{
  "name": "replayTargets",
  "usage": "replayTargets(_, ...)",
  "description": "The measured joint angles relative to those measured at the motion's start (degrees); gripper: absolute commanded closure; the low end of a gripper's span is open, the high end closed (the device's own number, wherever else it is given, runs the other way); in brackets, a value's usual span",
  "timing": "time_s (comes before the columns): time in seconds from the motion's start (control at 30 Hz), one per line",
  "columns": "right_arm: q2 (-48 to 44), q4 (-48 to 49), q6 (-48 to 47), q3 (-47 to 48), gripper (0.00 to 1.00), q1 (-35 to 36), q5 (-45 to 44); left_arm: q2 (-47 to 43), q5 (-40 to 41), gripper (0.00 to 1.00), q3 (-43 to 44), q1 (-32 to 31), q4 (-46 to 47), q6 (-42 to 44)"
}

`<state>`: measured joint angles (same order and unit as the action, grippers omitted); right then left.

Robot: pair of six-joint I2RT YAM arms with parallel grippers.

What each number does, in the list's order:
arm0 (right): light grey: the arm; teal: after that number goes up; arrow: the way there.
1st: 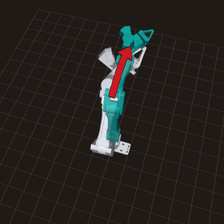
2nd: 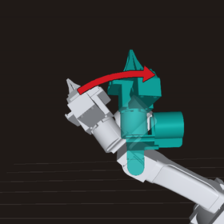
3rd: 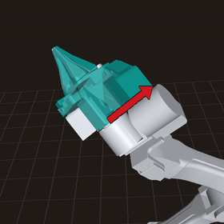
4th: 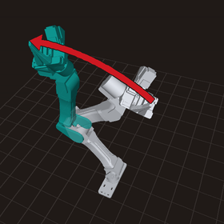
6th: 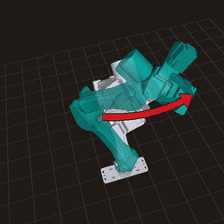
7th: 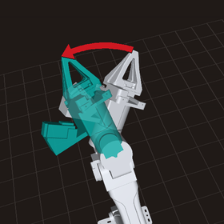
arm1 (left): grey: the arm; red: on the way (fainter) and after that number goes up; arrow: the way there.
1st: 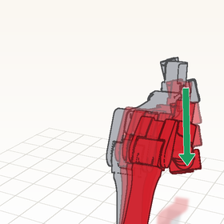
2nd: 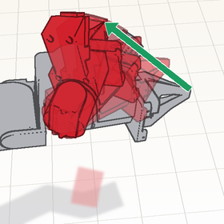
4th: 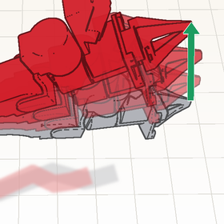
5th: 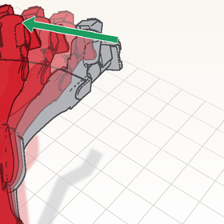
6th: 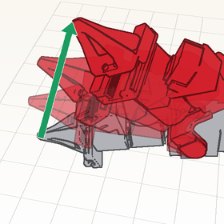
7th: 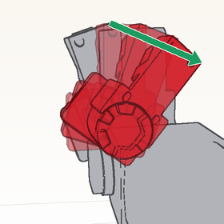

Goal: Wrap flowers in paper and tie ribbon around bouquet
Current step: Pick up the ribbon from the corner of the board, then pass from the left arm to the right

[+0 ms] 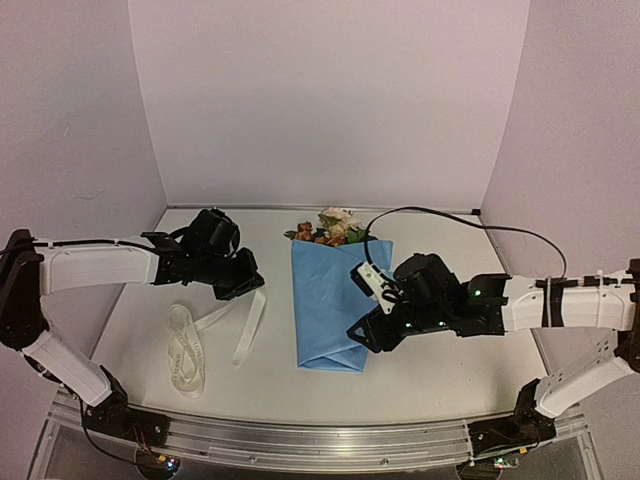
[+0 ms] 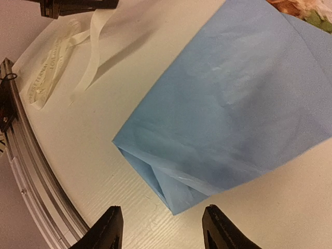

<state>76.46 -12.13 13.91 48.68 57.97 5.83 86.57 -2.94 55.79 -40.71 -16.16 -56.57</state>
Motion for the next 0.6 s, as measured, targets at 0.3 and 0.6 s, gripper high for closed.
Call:
replayTargets(0.3,9.2,17.6,-3.9,1.8,0.4,2.5,2.9,-4.4,-6.8,1.0,-0.4,-7.4,5.6,-5.2)
replayTargets(0.6,14.8,29.9,0.3,5.6,0.41,2.9,4.6,-4.4,-8.8,1.0,-1.0,-9.9,9.9,-8.4)
